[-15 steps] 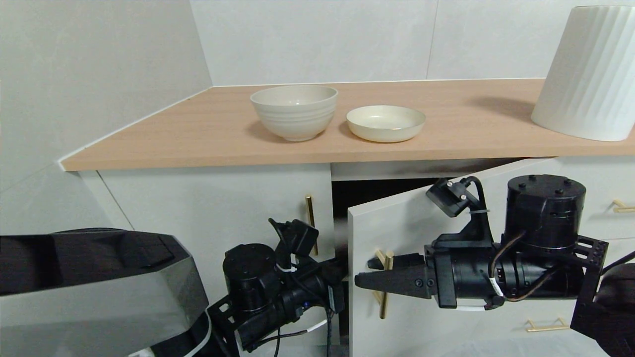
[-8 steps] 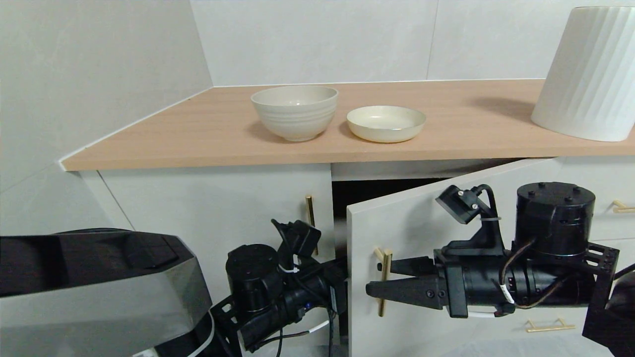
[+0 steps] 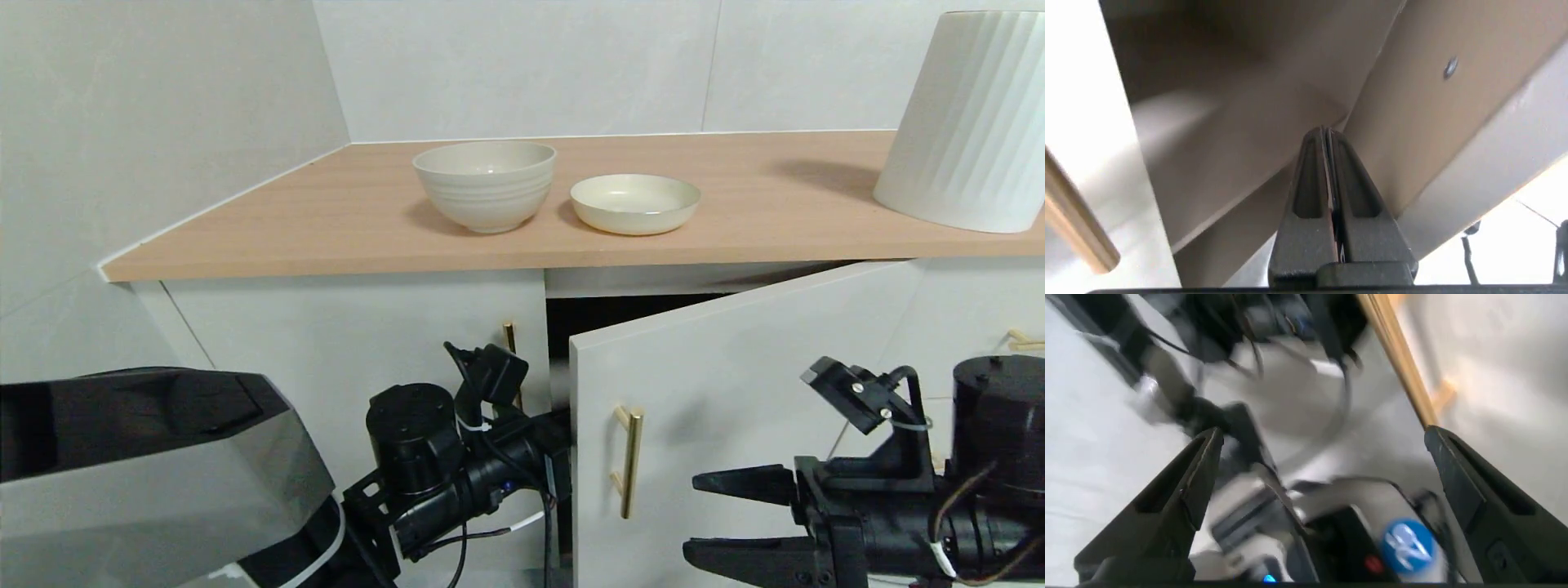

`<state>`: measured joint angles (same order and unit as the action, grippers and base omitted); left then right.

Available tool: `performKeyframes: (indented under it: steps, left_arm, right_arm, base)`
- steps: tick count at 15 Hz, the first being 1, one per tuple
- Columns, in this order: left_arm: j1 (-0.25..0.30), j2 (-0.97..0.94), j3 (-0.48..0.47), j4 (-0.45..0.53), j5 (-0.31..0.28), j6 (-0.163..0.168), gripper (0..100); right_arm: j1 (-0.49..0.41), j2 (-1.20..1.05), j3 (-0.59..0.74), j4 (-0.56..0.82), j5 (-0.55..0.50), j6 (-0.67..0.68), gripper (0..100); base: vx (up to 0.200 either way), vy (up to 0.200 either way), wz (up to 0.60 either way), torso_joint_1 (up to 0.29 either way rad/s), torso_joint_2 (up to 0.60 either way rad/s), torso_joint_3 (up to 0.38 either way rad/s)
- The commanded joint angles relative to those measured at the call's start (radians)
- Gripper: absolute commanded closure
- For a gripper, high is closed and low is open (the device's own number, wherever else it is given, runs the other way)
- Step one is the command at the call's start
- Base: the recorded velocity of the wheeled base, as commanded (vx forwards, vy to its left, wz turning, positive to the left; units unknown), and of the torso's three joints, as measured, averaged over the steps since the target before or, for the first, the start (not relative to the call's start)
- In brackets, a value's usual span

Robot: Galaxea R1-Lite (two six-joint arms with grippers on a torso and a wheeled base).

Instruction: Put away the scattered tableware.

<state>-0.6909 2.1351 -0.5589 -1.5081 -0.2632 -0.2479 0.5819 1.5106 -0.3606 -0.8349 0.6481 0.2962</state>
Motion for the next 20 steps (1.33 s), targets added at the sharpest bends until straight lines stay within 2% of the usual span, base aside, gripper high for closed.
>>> performKeyframes:
  steps: [1, 3, 4, 6, 12, 13, 16, 20]
  left_arm:
    - [-0.001, -0.073, -0.021, 0.065, -0.027, -0.001, 100]
    - [-0.001, -0.103, -0.044, 0.137, -0.047, -0.001, 100]
    - [-0.001, -0.100, -0.062, 0.151, -0.048, -0.001, 100]
    - [-0.001, -0.072, -0.085, 0.151, -0.053, -0.001, 100]
    - [-0.013, -0.057, -0.085, 0.151, -0.053, -0.001, 100]
    - [-0.018, -0.053, -0.088, 0.151, -0.053, -0.010, 100]
    - [-0.021, -0.057, -0.102, 0.149, -0.053, -0.044, 100]
    - [-0.021, -0.034, -0.124, 0.149, -0.054, -0.047, 100]
  right_arm:
    - [0.064, -0.133, 0.054, 0.083, -0.186, -0.022, 0]
    - [0.154, -0.213, 0.045, 0.197, -0.398, -0.026, 0]
    - [0.179, -0.250, 0.035, 0.249, -0.438, -0.025, 0]
    - [0.185, -0.300, 0.031, 0.330, -0.438, -0.023, 0]
    - [0.188, -0.299, 0.039, 0.342, -0.436, -0.025, 0]
    - [0.196, -0.294, 0.039, 0.346, -0.435, -0.025, 0]
    - [0.211, -0.294, 0.037, 0.365, -0.435, -0.025, 0]
    - [0.216, -0.285, 0.040, 0.367, -0.435, -0.025, 0]
  base:
    - [0.000, 0.000, 0.00, 0.000, 0.00, 0.000]
    - [0.000, 0.000, 0.00, 0.000, 0.00, 0.000]
    - [0.000, 0.000, 0.00, 0.000, 0.00, 0.000]
    - [0.000, 0.000, 0.00, 0.000, 0.00, 0.000]
    - [0.000, 0.000, 0.00, 0.000, 0.00, 0.000]
    - [0.000, 0.000, 0.00, 0.000, 0.00, 0.000]
    - [-0.200, 0.000, 0.00, 0.004, 0.00, 0.001]
    - [-0.150, 0.000, 0.00, 0.002, 0.00, 0.005]
